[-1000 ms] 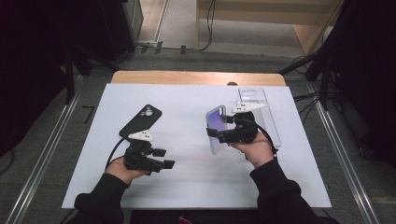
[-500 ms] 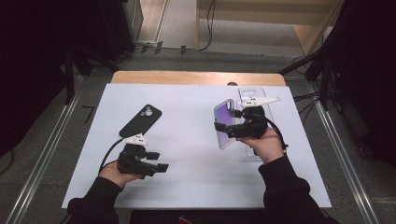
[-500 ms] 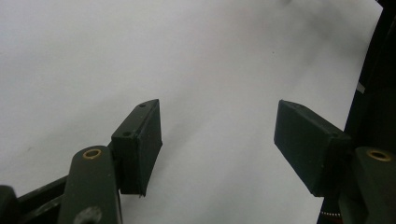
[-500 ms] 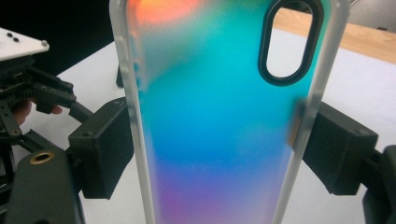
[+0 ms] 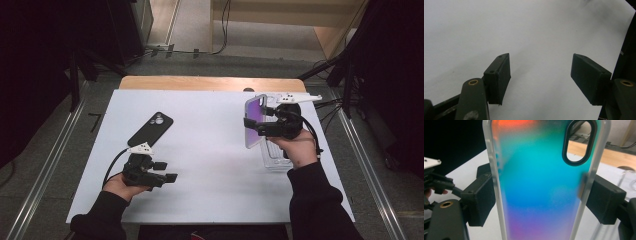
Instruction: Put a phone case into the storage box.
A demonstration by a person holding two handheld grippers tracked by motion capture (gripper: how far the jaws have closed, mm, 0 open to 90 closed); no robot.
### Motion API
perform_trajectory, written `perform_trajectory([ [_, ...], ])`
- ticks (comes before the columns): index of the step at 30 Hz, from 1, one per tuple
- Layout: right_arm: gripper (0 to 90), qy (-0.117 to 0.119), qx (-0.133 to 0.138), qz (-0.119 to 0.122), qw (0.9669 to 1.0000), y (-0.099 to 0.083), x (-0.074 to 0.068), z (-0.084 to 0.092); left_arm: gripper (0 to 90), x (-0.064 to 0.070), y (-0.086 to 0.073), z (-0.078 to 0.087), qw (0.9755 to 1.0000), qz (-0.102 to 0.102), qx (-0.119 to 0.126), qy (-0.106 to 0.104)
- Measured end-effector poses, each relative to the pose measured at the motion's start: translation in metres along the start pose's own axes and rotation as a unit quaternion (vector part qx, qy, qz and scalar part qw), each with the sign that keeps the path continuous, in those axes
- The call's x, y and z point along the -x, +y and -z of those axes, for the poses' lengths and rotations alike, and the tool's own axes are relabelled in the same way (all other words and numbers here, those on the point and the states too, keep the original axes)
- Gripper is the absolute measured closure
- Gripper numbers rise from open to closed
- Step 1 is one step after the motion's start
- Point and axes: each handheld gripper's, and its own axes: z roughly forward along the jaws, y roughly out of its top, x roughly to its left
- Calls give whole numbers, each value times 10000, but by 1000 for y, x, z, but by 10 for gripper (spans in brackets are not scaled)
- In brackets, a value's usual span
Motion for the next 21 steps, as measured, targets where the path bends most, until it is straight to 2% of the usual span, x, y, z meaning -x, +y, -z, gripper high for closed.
perform_trajectory([
  [7,155,-272,202,-120,9994,5,13,13,324,-1,-2,2,10000,61,18,54],
  [10,155,-463,242,-200,9984,5,20,16,324,-1,-3,3,9999,91,42,58],
  [14,155,-851,314,-245,9956,4,27,19,324,-1,-5,5,9999,119,52,70],
  [21,155,-1255,391,-415,9904,3,43,16,324,-2,-6,6,9998,162,86,65],
])
